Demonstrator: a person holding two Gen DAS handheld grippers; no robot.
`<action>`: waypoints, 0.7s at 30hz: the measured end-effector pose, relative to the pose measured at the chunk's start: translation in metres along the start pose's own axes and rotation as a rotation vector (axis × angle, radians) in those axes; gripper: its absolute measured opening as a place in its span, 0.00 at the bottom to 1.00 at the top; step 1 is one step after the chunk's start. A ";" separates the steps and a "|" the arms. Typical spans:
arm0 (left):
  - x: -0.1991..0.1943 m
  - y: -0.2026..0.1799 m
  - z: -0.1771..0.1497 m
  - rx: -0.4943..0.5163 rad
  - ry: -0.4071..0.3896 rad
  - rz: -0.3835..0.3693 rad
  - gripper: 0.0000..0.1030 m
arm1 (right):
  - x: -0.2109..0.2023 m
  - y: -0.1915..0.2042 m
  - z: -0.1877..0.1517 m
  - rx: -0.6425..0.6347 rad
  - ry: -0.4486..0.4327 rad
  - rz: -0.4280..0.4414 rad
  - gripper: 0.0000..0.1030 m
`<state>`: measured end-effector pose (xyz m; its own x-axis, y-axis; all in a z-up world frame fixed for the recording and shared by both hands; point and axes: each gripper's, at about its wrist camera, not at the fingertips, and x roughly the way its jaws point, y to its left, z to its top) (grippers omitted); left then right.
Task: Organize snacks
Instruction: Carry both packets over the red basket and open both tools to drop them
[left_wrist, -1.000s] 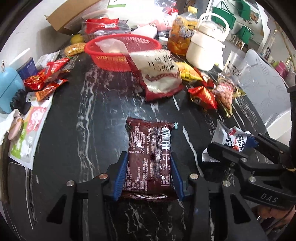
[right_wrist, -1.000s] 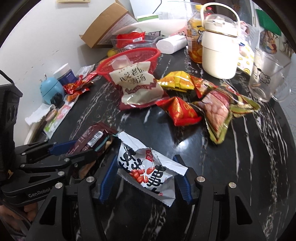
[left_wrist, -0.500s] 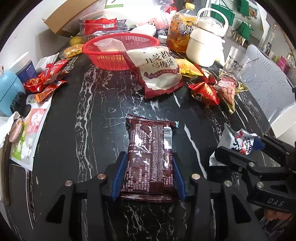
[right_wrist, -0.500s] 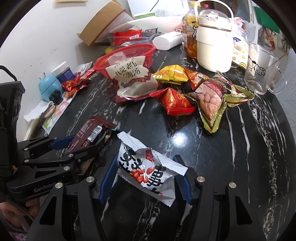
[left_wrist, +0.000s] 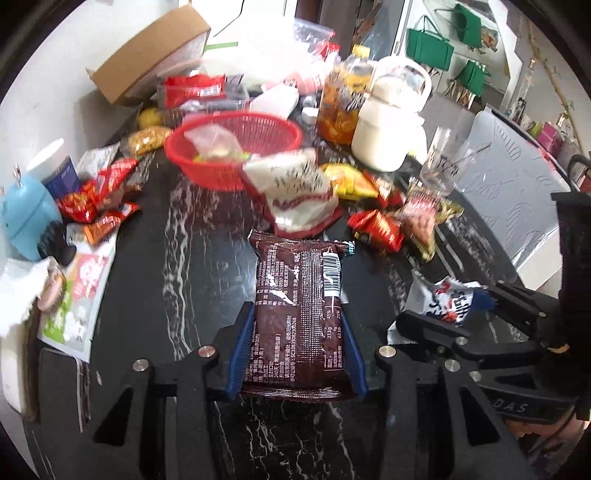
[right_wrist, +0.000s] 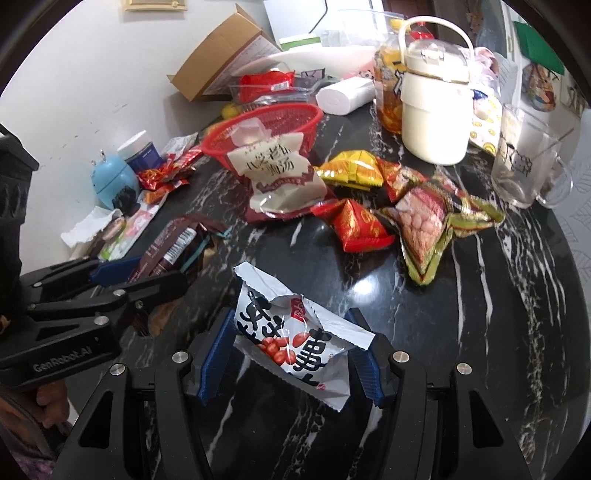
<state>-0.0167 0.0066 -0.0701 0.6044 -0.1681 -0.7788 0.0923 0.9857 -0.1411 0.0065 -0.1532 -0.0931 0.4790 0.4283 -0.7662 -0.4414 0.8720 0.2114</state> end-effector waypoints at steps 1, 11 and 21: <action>-0.004 -0.001 0.003 0.004 -0.013 -0.002 0.42 | -0.002 0.001 0.002 -0.004 -0.004 0.002 0.58; -0.028 0.000 0.033 0.021 -0.112 -0.008 0.42 | -0.020 0.007 0.034 -0.039 -0.064 0.012 0.58; -0.038 0.008 0.075 0.020 -0.208 -0.004 0.42 | -0.031 0.011 0.081 -0.092 -0.131 0.027 0.58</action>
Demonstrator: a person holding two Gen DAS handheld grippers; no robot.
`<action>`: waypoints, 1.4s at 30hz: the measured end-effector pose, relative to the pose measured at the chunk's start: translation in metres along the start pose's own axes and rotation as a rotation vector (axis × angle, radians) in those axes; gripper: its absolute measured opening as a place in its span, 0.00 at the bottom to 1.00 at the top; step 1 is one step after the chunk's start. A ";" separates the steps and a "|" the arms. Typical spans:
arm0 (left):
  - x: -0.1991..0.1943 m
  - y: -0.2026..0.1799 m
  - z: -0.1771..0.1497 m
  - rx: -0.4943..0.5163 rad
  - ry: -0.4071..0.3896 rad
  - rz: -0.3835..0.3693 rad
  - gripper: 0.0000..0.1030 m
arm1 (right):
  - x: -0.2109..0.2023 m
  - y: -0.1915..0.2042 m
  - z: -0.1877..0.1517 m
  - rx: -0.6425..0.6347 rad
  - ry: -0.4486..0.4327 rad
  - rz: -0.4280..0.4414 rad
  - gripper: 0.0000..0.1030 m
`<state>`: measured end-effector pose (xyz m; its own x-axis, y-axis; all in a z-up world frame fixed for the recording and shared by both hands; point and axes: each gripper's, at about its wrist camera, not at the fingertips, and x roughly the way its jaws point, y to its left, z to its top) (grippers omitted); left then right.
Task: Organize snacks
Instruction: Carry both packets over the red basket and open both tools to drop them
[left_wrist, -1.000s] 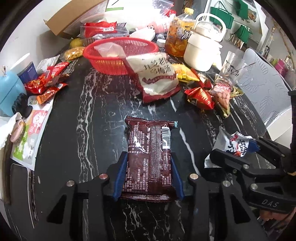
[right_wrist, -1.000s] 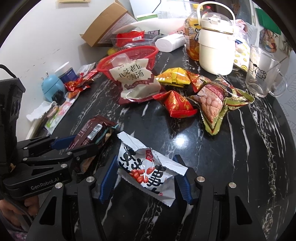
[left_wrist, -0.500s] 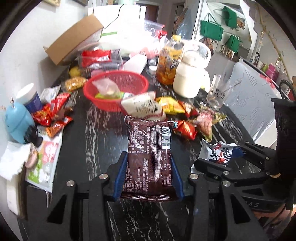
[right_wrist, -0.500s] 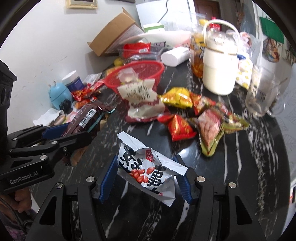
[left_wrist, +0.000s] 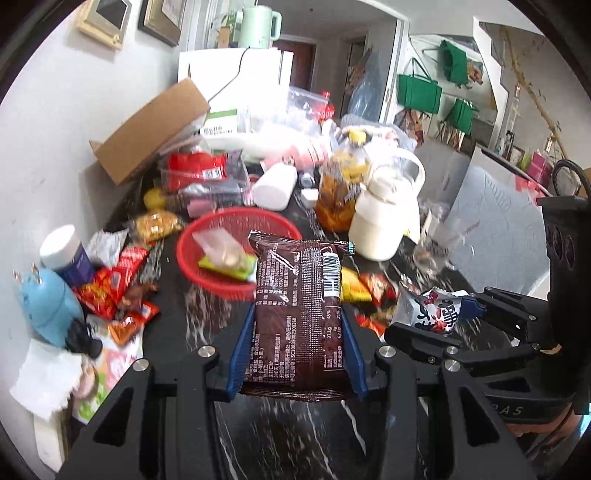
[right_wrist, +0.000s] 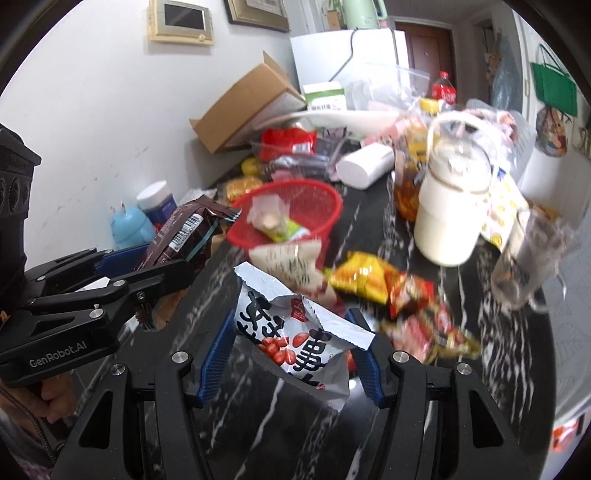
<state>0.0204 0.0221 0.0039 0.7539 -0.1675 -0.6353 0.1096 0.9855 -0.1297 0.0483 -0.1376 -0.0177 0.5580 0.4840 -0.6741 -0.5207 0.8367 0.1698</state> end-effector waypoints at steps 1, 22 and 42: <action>0.001 0.003 0.006 -0.003 -0.011 0.002 0.42 | 0.001 0.000 0.006 -0.006 -0.007 0.000 0.58; 0.068 0.062 0.075 -0.073 -0.059 0.043 0.42 | 0.074 -0.012 0.106 -0.109 -0.046 -0.008 0.58; 0.142 0.101 0.076 -0.082 0.061 0.119 0.42 | 0.178 -0.009 0.115 -0.152 0.106 -0.020 0.59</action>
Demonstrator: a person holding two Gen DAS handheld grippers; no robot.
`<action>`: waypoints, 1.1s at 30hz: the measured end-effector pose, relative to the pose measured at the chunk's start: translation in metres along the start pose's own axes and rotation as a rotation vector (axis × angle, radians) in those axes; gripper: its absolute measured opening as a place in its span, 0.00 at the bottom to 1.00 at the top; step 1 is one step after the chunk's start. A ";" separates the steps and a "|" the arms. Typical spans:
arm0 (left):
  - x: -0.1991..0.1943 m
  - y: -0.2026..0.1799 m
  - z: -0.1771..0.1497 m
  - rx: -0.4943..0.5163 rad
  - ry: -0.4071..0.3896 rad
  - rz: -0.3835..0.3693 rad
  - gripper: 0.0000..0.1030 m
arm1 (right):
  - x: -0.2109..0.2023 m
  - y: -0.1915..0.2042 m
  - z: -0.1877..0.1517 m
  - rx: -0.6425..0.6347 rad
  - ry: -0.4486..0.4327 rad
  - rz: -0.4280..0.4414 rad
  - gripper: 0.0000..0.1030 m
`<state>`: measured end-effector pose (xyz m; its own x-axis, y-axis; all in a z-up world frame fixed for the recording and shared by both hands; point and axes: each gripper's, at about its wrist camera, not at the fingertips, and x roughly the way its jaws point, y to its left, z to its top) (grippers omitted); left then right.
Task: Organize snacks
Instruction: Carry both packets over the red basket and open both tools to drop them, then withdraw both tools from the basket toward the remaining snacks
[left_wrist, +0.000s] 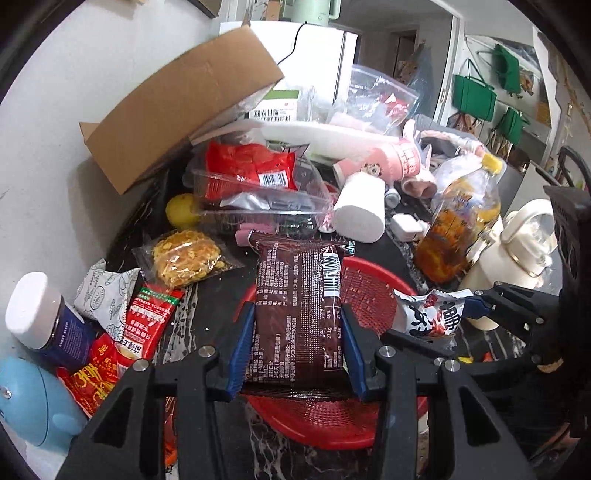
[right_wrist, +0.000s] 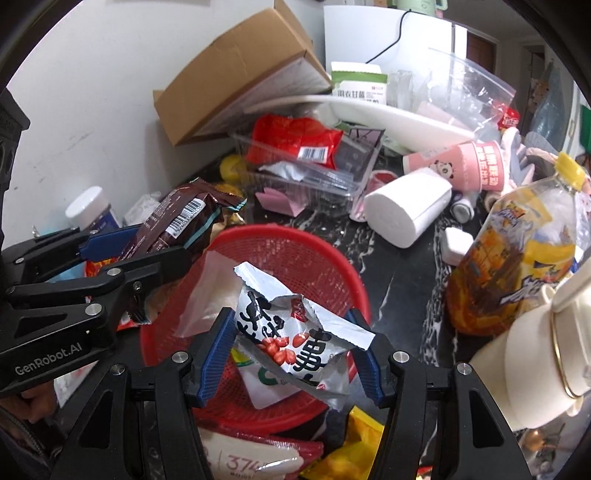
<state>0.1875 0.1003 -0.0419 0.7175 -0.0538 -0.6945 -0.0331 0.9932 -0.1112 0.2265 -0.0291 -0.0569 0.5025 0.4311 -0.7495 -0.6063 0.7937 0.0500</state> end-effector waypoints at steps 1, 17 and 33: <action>0.003 -0.001 -0.001 0.001 0.007 -0.001 0.42 | 0.002 0.000 0.000 -0.001 0.005 -0.002 0.59; 0.018 -0.011 0.000 0.034 0.078 0.039 0.45 | -0.005 -0.008 -0.007 -0.007 0.023 -0.058 0.68; -0.040 -0.029 0.021 0.060 -0.029 0.041 0.45 | -0.063 -0.010 0.003 0.005 -0.073 -0.106 0.68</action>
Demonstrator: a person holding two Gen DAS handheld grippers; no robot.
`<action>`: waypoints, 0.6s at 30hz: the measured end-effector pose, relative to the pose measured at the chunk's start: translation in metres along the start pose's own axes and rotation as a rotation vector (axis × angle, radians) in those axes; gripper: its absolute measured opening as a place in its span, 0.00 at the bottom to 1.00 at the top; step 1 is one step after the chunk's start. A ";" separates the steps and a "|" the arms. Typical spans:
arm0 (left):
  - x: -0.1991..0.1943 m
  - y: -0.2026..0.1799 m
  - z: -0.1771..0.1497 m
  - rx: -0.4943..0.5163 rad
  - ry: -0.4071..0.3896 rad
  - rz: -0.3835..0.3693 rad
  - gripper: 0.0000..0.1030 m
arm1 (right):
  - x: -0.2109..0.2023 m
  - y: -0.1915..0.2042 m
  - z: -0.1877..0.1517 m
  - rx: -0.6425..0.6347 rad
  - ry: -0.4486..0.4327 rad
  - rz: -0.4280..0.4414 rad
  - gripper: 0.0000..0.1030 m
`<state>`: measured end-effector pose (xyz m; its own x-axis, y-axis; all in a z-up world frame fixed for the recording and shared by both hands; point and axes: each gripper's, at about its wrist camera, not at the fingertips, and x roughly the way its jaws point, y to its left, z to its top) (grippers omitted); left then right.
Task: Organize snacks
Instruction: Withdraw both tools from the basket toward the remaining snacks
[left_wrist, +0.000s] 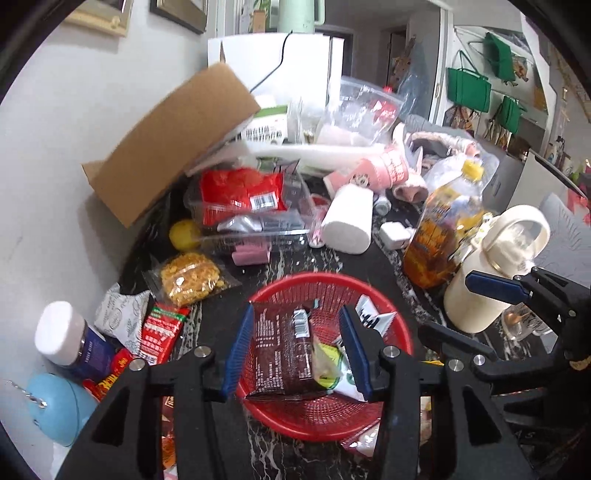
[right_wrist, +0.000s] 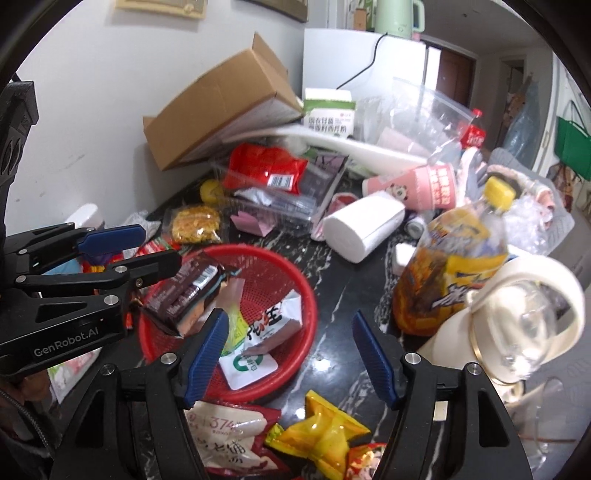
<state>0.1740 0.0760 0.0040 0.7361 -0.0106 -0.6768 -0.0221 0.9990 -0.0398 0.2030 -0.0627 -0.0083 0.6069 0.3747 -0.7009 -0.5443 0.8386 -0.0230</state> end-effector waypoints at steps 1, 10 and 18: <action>-0.004 -0.001 0.001 0.001 -0.006 0.000 0.45 | -0.006 0.000 0.001 0.000 -0.010 -0.003 0.68; -0.056 -0.021 0.007 0.030 -0.084 -0.002 0.46 | -0.057 0.001 0.004 0.006 -0.092 -0.029 0.68; -0.094 -0.042 -0.001 0.051 -0.128 -0.030 0.46 | -0.107 0.002 -0.009 0.014 -0.156 -0.074 0.70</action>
<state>0.1051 0.0349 0.0689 0.8160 -0.0383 -0.5768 0.0332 0.9993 -0.0194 0.1314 -0.1047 0.0601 0.7279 0.3677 -0.5787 -0.4873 0.8712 -0.0593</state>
